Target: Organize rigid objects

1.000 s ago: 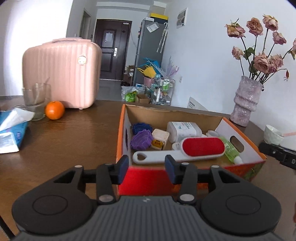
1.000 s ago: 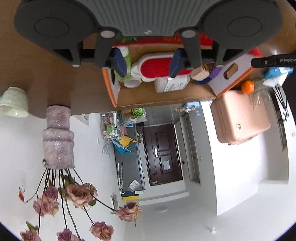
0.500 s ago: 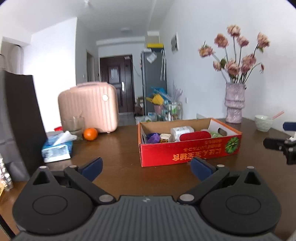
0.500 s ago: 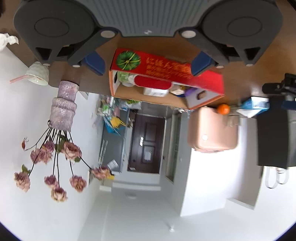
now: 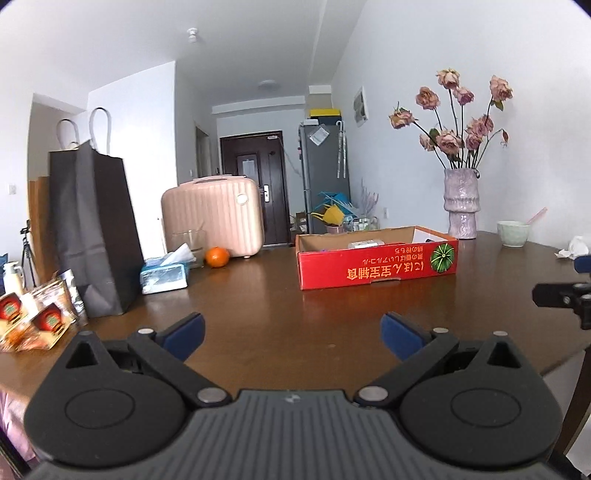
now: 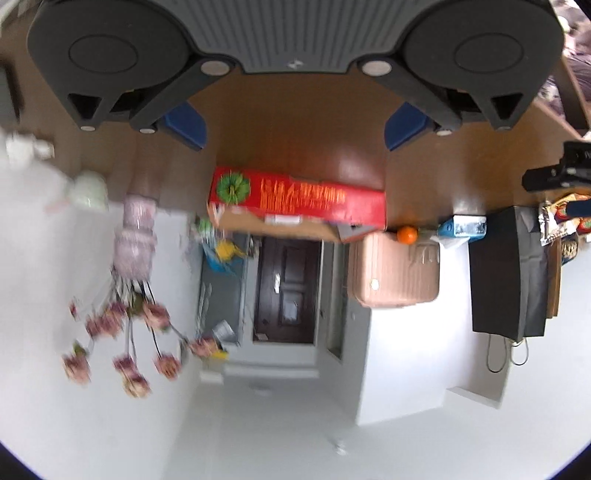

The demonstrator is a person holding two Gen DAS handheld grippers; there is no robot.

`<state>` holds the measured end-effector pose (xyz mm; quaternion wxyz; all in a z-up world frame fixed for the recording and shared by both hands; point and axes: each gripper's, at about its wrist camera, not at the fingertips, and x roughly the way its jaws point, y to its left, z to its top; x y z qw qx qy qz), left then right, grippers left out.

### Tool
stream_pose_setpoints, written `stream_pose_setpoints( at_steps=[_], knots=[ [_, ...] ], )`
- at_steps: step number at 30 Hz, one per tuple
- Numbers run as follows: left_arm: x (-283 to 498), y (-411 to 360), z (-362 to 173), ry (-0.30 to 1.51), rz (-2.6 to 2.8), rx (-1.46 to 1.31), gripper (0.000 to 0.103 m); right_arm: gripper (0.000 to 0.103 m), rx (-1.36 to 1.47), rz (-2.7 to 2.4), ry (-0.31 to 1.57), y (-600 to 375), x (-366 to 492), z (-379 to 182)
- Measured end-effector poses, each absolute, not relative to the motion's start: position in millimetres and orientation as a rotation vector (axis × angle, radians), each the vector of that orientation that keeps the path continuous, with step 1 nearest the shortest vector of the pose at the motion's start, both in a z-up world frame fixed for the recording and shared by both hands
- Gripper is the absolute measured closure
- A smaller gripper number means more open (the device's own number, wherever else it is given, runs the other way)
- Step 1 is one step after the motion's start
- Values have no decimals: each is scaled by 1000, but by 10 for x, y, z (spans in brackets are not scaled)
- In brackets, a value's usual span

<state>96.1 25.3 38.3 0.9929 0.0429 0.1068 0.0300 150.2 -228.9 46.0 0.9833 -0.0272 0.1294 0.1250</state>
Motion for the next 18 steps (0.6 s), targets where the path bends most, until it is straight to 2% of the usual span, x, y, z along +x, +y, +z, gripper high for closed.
stream_pose_setpoints(
  at_steps=[9, 18],
  knots=[
    [253, 326, 266, 238, 50, 1, 0, 0, 4, 158, 182, -2292, 455, 399],
    [164, 277, 436, 171, 28, 22, 0, 0, 33, 156, 173, -2216, 186, 330]
  ],
)
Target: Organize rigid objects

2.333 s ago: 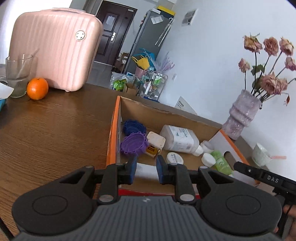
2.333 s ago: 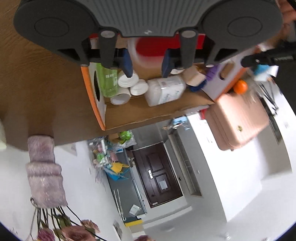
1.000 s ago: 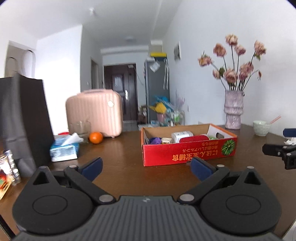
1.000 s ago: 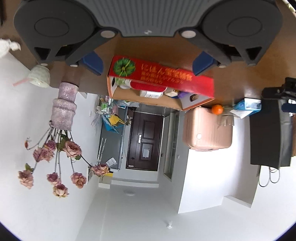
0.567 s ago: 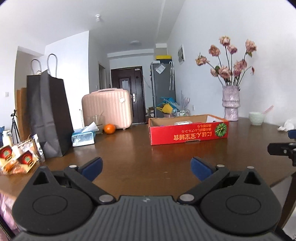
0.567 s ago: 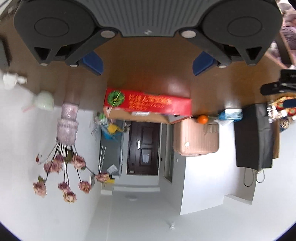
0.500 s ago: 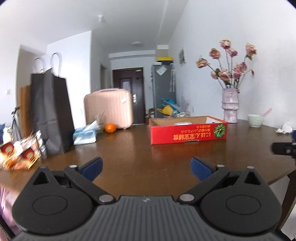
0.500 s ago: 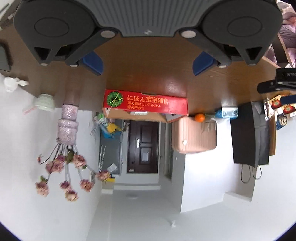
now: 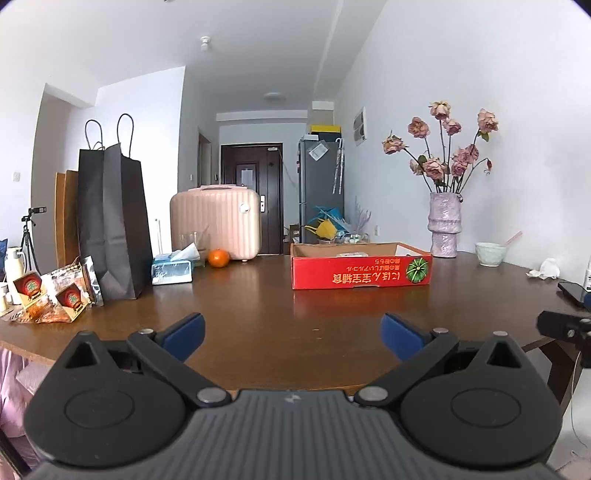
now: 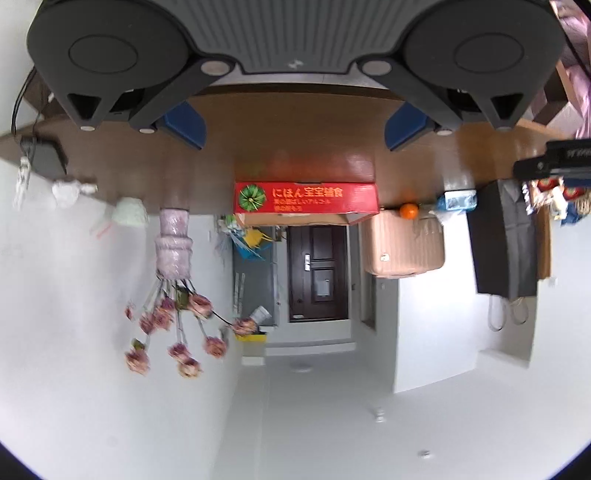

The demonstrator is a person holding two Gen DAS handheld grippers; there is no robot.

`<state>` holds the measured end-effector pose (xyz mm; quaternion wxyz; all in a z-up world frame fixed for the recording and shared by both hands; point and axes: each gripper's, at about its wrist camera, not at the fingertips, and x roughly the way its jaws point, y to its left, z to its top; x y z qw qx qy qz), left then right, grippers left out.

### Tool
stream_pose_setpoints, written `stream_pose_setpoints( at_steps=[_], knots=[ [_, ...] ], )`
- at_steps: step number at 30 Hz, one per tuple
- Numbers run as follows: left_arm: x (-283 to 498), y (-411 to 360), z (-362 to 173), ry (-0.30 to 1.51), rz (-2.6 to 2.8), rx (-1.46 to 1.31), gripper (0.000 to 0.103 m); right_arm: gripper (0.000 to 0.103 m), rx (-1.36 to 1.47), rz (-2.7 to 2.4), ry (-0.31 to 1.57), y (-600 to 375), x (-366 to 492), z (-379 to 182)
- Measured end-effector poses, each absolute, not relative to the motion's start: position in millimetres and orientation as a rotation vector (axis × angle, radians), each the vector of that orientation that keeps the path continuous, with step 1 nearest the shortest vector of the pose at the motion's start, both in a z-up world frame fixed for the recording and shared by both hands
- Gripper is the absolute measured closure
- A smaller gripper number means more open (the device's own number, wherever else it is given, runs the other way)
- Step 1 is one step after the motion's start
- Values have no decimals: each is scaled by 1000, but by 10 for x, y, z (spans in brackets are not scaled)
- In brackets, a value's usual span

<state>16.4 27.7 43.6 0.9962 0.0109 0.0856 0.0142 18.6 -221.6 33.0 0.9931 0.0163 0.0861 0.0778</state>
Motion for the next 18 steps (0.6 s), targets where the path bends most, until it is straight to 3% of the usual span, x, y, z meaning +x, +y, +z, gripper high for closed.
stream_pose_setpoints(
  at_steps=[18],
  knots=[
    [174, 247, 418, 183, 5, 34, 0, 0, 48, 148, 184, -2242, 271, 386]
  ],
)
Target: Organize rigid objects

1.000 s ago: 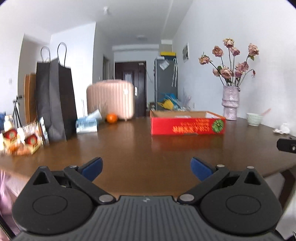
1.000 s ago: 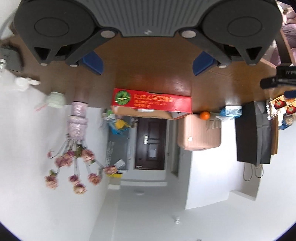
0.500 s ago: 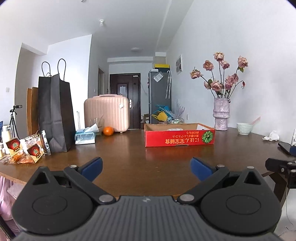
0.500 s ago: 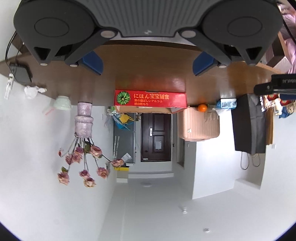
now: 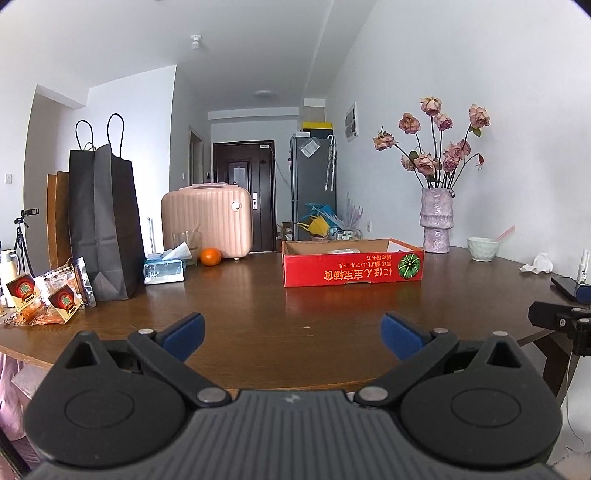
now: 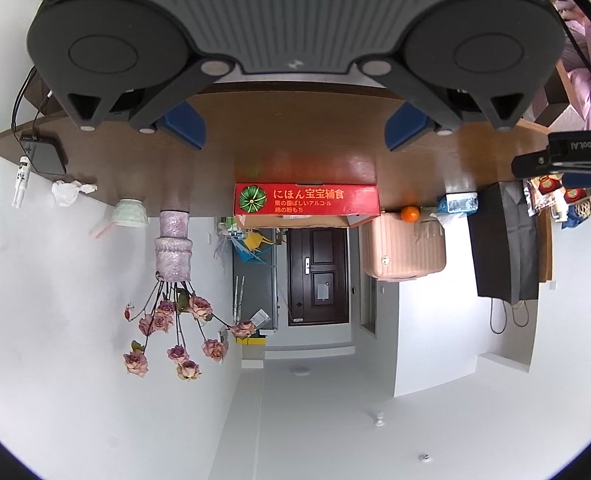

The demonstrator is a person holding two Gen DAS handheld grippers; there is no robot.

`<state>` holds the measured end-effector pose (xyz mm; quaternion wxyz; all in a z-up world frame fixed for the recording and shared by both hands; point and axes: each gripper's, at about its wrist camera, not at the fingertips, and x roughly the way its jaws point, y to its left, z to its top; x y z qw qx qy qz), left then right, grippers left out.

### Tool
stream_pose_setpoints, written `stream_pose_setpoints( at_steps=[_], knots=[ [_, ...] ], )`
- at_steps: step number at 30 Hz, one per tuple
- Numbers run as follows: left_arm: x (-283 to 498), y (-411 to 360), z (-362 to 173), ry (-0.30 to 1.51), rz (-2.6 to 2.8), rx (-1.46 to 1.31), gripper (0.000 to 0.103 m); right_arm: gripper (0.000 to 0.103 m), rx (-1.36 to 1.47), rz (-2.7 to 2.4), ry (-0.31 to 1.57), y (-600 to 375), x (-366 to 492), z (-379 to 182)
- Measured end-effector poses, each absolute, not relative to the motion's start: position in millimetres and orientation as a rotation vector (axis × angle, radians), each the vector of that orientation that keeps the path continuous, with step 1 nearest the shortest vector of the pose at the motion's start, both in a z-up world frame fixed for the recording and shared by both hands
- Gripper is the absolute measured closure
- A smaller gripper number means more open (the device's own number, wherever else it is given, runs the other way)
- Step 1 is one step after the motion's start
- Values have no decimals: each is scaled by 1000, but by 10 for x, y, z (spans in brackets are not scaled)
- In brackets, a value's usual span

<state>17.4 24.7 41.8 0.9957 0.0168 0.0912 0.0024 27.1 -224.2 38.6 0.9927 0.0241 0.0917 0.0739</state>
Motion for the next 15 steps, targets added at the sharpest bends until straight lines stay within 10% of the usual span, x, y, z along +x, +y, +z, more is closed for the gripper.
stream_pose_setpoints(
  at_steps=[15],
  knots=[
    [175, 214, 424, 171, 1, 44, 0, 0, 54, 149, 182, -2238, 278, 366]
  ],
)
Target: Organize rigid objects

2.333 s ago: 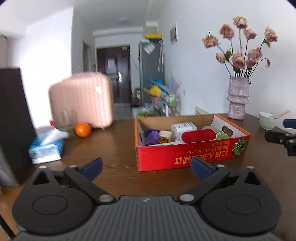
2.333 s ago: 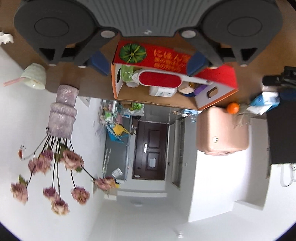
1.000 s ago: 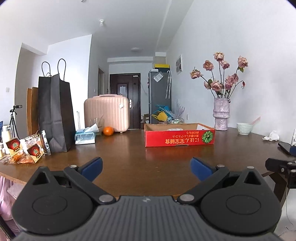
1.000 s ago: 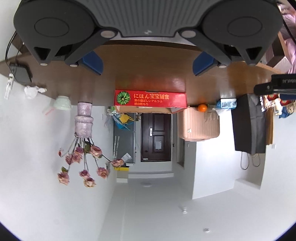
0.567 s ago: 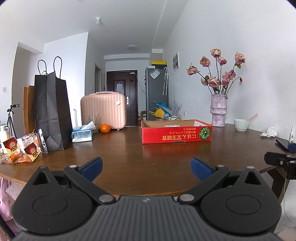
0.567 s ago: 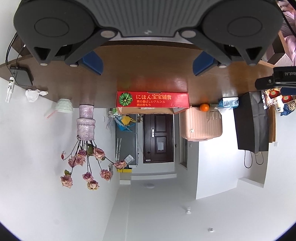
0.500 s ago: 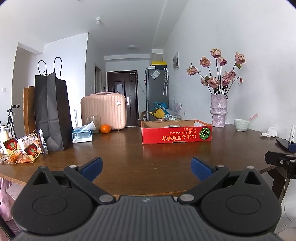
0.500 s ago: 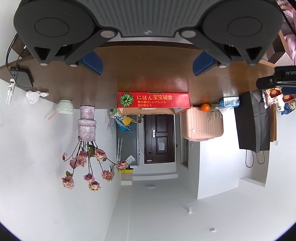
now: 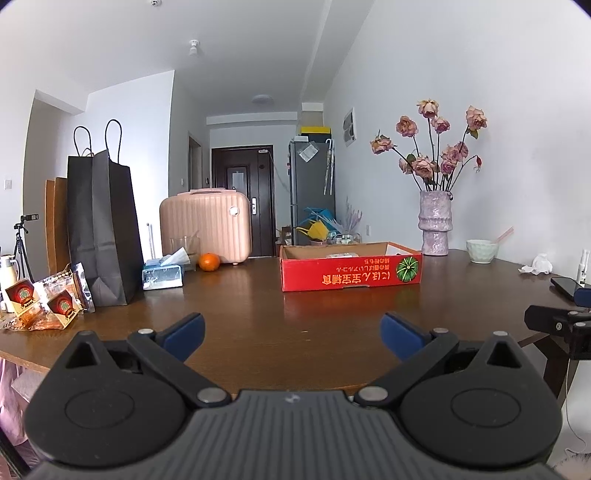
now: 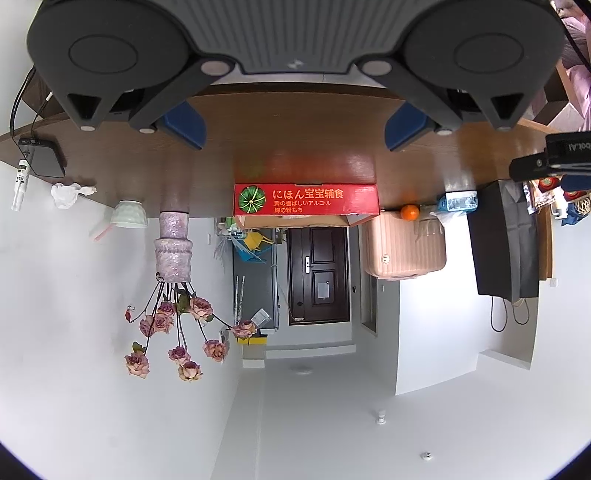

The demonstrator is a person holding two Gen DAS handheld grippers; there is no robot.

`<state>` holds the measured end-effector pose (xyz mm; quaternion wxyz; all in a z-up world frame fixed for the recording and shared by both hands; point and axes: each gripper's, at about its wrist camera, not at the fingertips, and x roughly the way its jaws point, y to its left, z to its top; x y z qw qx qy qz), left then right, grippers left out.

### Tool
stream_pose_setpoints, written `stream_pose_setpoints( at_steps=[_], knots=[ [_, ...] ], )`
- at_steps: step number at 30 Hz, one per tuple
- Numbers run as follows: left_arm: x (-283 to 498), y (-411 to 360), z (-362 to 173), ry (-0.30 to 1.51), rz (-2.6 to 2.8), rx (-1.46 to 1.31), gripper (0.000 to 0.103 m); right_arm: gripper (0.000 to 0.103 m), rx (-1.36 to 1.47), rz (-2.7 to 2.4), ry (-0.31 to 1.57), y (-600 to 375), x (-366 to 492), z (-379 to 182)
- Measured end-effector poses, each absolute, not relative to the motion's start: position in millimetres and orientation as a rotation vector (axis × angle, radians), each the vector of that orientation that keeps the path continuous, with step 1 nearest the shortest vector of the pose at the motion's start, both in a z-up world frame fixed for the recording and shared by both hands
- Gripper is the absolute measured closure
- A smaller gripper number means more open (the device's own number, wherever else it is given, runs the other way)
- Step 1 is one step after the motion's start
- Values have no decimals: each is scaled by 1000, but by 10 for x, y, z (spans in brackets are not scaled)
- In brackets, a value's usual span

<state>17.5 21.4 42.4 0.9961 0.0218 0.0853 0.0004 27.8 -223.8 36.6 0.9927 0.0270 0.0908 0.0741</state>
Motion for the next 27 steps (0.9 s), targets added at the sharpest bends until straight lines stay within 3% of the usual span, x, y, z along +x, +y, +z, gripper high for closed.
stream_pose_setpoints(
  at_steps=[27],
  knots=[
    [171, 253, 387, 167, -30, 30, 0, 0, 62, 141, 185, -2241, 309, 358]
  ],
)
